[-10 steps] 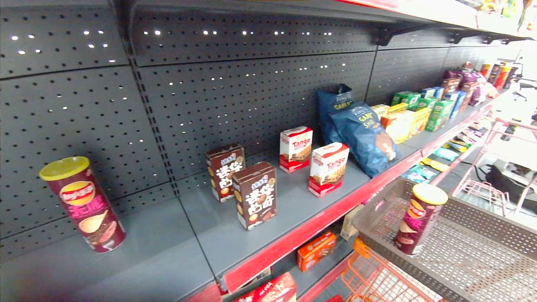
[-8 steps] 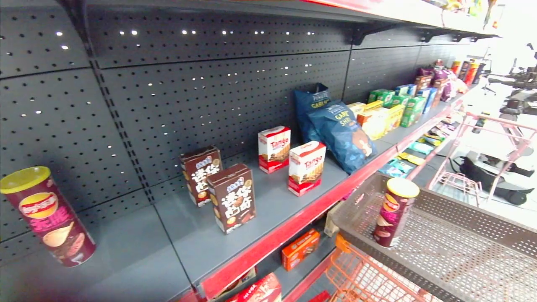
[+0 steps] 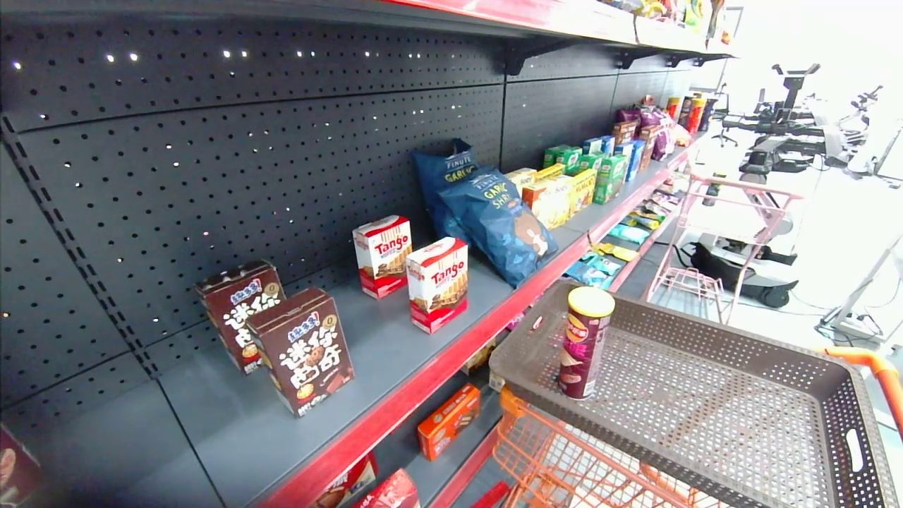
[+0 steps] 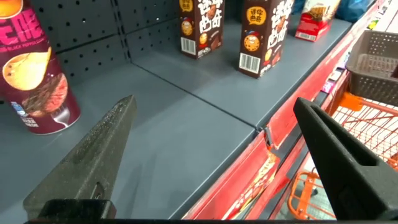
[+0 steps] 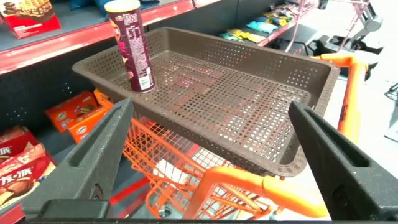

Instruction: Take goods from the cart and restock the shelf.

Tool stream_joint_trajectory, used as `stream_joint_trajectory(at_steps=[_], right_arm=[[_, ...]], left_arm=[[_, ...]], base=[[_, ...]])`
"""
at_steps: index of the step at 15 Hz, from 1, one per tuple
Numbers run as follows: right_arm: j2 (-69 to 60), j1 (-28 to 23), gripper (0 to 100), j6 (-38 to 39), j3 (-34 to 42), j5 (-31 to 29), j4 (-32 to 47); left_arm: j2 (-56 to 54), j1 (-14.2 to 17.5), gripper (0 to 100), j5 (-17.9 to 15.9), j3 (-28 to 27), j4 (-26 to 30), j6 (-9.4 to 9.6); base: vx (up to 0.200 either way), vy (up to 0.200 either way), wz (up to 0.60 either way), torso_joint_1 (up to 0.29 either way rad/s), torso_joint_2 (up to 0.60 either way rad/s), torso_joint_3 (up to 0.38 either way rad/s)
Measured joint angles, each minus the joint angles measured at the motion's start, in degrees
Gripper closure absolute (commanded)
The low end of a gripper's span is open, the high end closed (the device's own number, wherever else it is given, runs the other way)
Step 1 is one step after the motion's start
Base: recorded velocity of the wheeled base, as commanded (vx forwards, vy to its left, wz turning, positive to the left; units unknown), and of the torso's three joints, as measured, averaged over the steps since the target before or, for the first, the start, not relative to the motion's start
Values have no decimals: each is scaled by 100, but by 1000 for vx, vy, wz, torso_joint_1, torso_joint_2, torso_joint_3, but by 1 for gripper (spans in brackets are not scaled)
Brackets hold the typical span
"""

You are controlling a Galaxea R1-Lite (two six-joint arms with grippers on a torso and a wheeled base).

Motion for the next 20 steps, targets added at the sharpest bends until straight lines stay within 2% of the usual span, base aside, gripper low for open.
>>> stream_joint_trajectory(at_steps=[5,8,11,13,20], right_arm=[[7,2,0,22,-62,135,-2],[366,35,0,213,-890,349,366],[1446,117,0,301,-1596,472,557],[2375,195,0,213,-1788,384,230],[5878,360,0,88,-1926,255,-2088]], left_arm=[[0,2,0,-1,0,-1,-2],[0,2,0,0,0,-1,-2],[0,2,0,0,0,0,-4],[0,2,0,0,0,0,-4],[0,2,0,0,0,0,0]], base=[[0,0,0,0,0,0],[0,0,0,0,0,0],[0,0,0,0,0,0],[0,0,0,0,0,0],[0,0,0,0,0,0]])
